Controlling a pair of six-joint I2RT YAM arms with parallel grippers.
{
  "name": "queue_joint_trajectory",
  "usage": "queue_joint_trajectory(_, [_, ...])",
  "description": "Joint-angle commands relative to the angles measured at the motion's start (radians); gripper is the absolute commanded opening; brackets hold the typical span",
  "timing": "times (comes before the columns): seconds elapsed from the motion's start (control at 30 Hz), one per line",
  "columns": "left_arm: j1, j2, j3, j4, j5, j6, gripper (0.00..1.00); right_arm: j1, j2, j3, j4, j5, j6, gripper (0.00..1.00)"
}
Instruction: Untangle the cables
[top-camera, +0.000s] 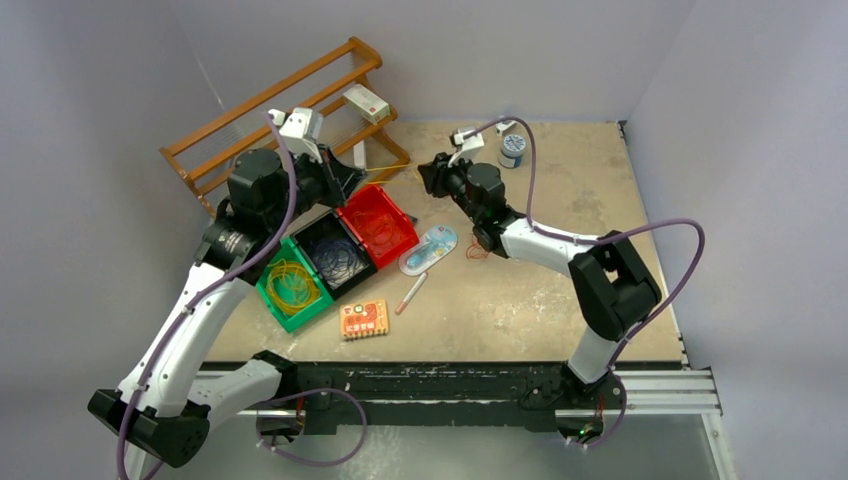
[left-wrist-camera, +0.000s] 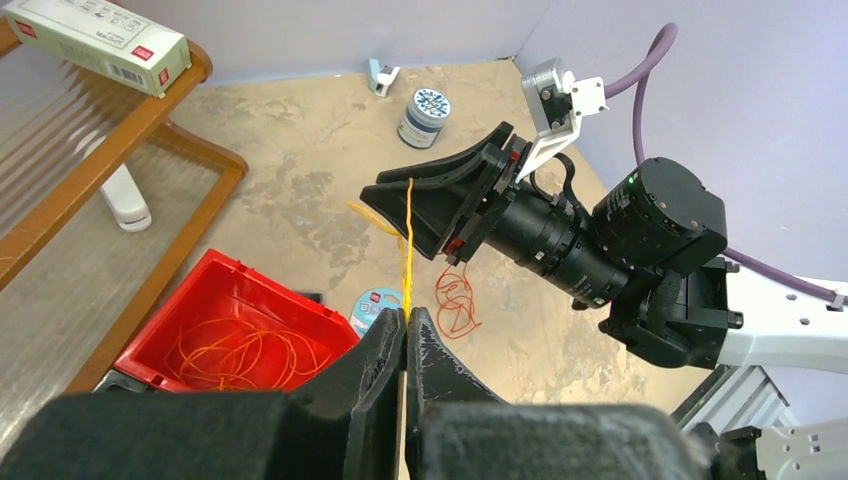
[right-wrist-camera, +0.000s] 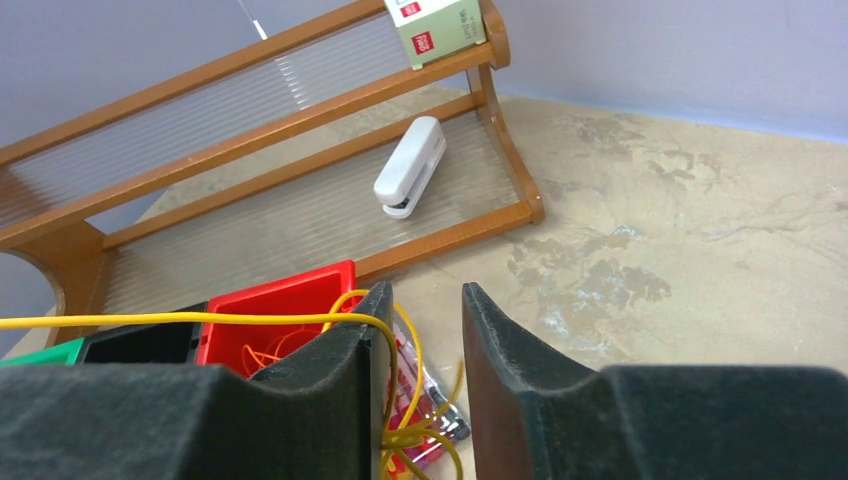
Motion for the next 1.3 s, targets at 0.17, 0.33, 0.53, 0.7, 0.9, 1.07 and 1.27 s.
queue_joint_trajectory(0.17, [0.004,-0.053,0.111,0.009,-0.042,0.047,0.00,-0.075,-0.014,-0.043,-0.041,0.086,0.002,0.36])
queue_joint_trajectory(0.33, [0.002,-0.056,0.129,0.002,-0.057,0.052,0.00,-0.092,-0.010,-0.054,-0.056,0.096,0.004,0.43])
queue_joint_trajectory(0.53, [0.002,-0.060,0.153,-0.014,-0.073,0.061,0.00,-0.118,-0.020,-0.083,-0.069,0.124,0.006,0.52])
queue_joint_trajectory(0.7, [0.003,-0.060,0.165,-0.022,-0.082,0.067,0.00,-0.140,-0.036,-0.120,-0.072,0.143,0.004,0.38])
queue_joint_trajectory(0.9, [0.003,-0.056,0.171,-0.024,-0.084,0.070,0.00,-0.150,-0.063,-0.146,-0.070,0.154,-0.005,0.24])
queue_joint_trajectory(1.07, [0.003,-0.055,0.176,-0.030,-0.089,0.078,0.00,-0.154,-0.088,-0.160,-0.074,0.170,-0.024,0.18])
queue_joint_trajectory(1.27, [0.003,-0.052,0.175,-0.034,-0.088,0.082,0.00,-0.157,-0.132,-0.188,-0.033,0.110,-0.050,0.11])
